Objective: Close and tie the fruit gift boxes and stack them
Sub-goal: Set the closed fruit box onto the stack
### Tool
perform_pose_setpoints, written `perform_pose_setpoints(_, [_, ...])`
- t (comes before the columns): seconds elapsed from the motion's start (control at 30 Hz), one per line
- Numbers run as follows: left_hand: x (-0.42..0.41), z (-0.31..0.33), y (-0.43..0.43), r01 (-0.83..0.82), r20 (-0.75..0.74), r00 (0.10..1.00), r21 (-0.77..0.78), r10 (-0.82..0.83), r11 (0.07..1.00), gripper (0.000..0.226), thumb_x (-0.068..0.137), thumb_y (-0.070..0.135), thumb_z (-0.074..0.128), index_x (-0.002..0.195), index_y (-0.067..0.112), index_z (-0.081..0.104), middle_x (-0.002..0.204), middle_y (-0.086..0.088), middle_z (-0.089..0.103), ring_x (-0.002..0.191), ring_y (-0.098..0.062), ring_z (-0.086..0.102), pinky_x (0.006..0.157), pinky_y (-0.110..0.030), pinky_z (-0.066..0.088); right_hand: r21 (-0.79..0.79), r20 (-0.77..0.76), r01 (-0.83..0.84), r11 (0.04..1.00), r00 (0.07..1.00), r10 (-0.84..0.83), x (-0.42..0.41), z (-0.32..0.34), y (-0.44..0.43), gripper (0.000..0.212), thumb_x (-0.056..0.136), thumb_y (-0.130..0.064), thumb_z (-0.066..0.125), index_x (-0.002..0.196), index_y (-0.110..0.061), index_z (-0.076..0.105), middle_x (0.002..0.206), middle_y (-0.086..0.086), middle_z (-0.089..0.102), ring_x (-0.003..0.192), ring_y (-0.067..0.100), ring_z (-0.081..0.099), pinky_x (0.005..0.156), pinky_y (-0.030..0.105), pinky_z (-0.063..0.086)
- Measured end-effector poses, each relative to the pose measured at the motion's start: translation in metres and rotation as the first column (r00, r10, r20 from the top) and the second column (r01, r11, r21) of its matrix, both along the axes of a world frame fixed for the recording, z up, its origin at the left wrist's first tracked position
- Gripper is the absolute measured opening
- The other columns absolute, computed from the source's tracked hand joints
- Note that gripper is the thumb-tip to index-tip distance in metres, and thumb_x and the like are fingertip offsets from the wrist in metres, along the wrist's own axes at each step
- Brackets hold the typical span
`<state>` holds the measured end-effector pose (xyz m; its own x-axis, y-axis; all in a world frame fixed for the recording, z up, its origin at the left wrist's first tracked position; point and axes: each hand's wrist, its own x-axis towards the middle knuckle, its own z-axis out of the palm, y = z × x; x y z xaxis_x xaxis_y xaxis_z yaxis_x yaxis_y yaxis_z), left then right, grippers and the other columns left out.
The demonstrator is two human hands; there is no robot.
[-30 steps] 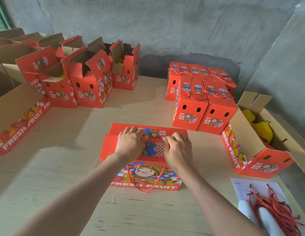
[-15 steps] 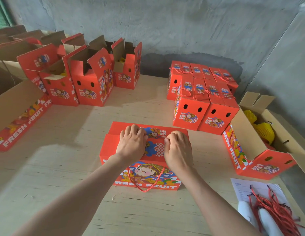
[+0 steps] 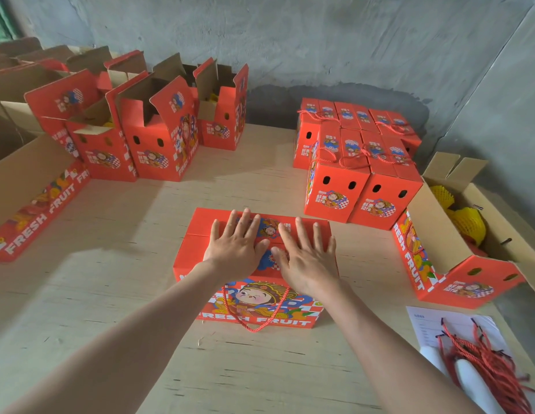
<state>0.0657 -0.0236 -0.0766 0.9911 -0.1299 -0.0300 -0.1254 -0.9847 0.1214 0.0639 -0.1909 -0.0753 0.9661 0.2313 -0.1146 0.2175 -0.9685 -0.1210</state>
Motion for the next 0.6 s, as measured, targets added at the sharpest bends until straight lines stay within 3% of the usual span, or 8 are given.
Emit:
perform_pose_setpoints(0.23, [-0.001, 0.005, 0.012, 0.053, -0.022, 0.998, -0.034, -0.054, 0.998, 0.06, 0.1, 0.05, 0.012, 0.152, 0.025, -0.004, 0.159, 0.001, -0.013, 0.146, -0.017, -0.014, 0.116, -0.042, -0.009, -0.002, -0.085, -0.099, 0.995, 0.992, 0.099, 0.004, 0.007, -0.014, 0.062, 0.094, -0.066, 0.012, 0.148, -0.044, -0.011, 0.155, -0.008, -0.027, 0.143, 0.028, -0.025, 0.113, 0.05, -0.014])
perform_pose_setpoints(0.43, [-0.024, -0.007, 0.041, -0.166, 0.021, 0.986, 0.005, 0.165, 0.986, 0.067, 0.093, 0.061, 0.008, 0.151, 0.03, -0.008, 0.159, -0.002, -0.012, 0.146, -0.02, -0.012, 0.116, -0.044, -0.006, 0.027, 0.0, -0.131, 0.991, 0.991, 0.131, -0.002, 0.003, -0.025, 0.06, 0.094, -0.066, 0.014, 0.148, -0.046, -0.004, 0.159, -0.005, -0.018, 0.146, 0.026, -0.018, 0.118, 0.042, -0.009])
perform_pose_setpoints(0.5, [-0.023, -0.004, 0.039, -0.137, 0.01, 0.991, 0.003, 0.137, 0.991, 0.067, 0.094, 0.059, 0.009, 0.151, 0.028, -0.006, 0.16, -0.002, -0.012, 0.147, -0.021, -0.011, 0.117, -0.045, -0.004, 0.028, 0.026, -0.144, 0.989, 0.989, 0.143, 0.002, 0.007, -0.024, 0.061, 0.093, -0.067, 0.017, 0.149, -0.046, 0.005, 0.161, -0.005, -0.006, 0.147, 0.026, -0.007, 0.117, 0.044, 0.0])
perform_pose_setpoints(0.6, [-0.026, 0.005, 0.039, -0.113, 0.038, 0.993, 0.025, 0.112, 0.993, 0.065, 0.095, 0.058, 0.004, 0.152, 0.026, -0.002, 0.16, -0.001, -0.009, 0.147, -0.02, -0.01, 0.117, -0.047, -0.009, 0.041, 0.196, -0.202, 0.979, 0.962, 0.19, 0.016, 0.017, -0.026, 0.06, 0.091, -0.066, 0.033, 0.145, -0.039, 0.029, 0.151, 0.001, 0.027, 0.139, 0.025, 0.02, 0.11, 0.042, 0.014])
